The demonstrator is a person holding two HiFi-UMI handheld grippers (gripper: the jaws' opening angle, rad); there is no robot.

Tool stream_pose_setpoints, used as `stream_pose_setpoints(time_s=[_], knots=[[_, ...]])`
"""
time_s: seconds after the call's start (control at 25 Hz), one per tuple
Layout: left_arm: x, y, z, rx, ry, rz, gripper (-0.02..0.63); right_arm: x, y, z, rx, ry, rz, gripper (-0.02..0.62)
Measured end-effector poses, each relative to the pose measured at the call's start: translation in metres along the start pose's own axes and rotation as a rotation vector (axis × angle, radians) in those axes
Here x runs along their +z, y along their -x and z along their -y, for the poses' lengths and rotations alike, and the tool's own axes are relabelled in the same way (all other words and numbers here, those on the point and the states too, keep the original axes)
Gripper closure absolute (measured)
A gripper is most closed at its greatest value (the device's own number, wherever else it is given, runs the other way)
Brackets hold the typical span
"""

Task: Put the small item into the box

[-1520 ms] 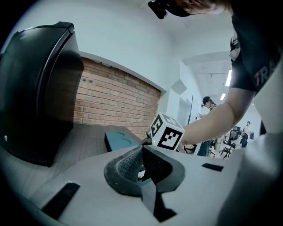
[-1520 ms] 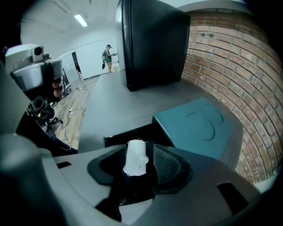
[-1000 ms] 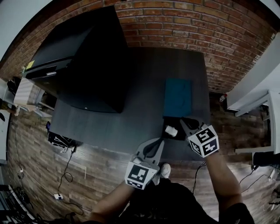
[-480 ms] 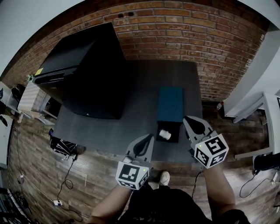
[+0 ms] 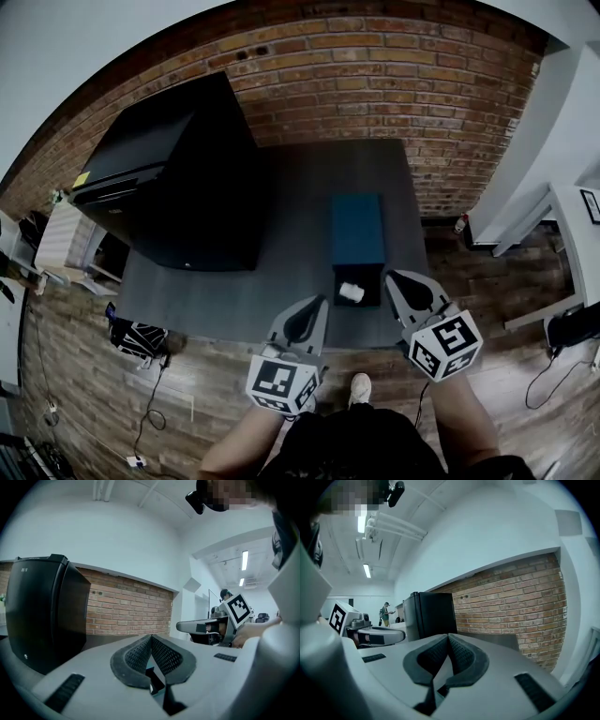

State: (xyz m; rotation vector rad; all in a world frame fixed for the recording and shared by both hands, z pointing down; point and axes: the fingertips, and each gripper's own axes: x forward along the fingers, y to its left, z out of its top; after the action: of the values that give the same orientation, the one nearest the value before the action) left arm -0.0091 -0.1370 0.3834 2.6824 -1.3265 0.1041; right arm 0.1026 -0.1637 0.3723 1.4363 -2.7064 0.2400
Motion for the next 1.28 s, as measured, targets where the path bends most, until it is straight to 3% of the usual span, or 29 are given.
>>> stream_pose_setpoints(time_s=[0.68,1.28], knots=[[-0.01,0.065,-0.003,-0.188,-0.017,-0.035,0.572,-0.021,0.032,-0.085,-0.184,-0.055,0.012,0.577],[-0.011,0.08,-0.001,-0.258,-0.027,-0.031,0.572,-0.022,0.04,-0.109,-0.224,-0.064,0.017,0.577]])
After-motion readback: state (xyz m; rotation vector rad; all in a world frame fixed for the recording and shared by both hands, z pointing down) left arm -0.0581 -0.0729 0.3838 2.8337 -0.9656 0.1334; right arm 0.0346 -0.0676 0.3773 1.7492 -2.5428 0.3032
